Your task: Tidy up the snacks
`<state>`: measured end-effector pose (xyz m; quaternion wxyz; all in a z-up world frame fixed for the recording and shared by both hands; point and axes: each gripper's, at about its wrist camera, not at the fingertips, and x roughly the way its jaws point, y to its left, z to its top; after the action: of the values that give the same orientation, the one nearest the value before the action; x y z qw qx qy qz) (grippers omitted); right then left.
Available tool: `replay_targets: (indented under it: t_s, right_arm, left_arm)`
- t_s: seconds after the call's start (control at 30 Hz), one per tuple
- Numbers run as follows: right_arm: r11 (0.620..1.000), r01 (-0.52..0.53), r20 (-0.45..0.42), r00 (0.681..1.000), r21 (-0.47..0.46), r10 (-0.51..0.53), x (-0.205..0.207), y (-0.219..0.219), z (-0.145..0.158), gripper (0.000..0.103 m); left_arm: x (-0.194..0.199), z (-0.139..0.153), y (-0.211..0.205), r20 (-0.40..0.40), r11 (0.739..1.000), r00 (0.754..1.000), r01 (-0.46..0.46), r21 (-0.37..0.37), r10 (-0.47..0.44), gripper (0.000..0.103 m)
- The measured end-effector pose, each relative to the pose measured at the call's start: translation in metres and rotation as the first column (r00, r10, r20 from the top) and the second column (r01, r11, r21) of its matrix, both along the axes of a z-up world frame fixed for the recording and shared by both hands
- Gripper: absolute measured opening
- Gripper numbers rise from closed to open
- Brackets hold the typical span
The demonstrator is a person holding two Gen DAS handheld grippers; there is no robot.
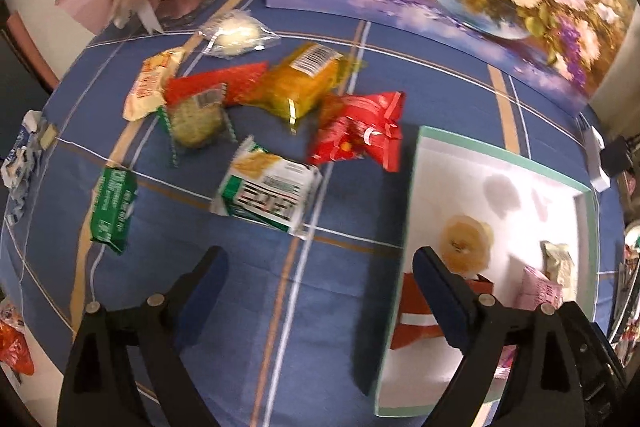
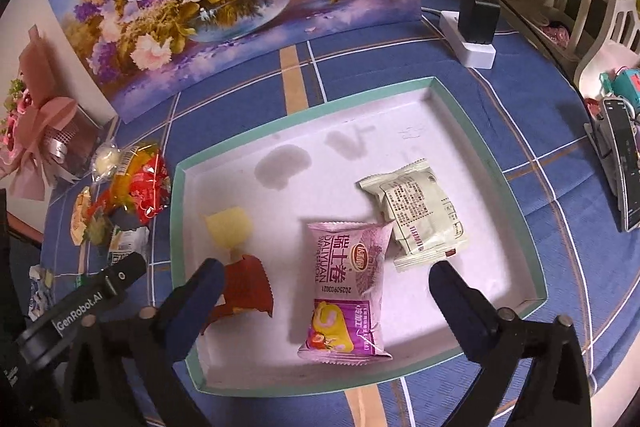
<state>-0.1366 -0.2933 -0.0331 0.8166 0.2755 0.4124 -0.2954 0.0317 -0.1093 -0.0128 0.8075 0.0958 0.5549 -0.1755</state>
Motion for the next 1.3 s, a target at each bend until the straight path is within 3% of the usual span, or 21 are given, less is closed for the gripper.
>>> replay_targets:
  t_s: [0.3,0.53,0.8,0.97,1.3]
  right_arm:
    - [0.998,-0.007,0.055,0.998,0.058,0.003,-0.001,-0.002,0.002,0.103]
    - [0.998,-0.025,0.087,0.996,0.05,0.02,0.002,0.002,0.008,0.103]
    - [0.999,-0.02,0.084,0.996,0.041,0.017,0.012,0.009,0.009,0.103]
    - [0.997,-0.073,0.061,0.996,0.036,0.07,0.031,0.027,0.006,0.103]
    - [0.973,-0.231,0.051,0.972,0.013,0.23,0.076,0.087,0.005,0.103]
  left_arm:
    - [0.012,0.006,0.014,0.004,0.999,0.999,-0.043,-0.029,0.043,0.094]
    - [0.019,0.013,0.024,0.027,0.998,0.998,-0.057,-0.027,0.058,0.094]
    - [0.042,0.021,0.064,0.084,0.993,0.99,-0.118,0.022,0.116,0.094]
    - [0.065,0.021,0.11,0.073,0.972,0.97,-0.234,0.017,0.232,0.094]
    - [0.087,0.014,0.196,0.053,0.9,0.899,-0.435,0.016,0.434,0.094]
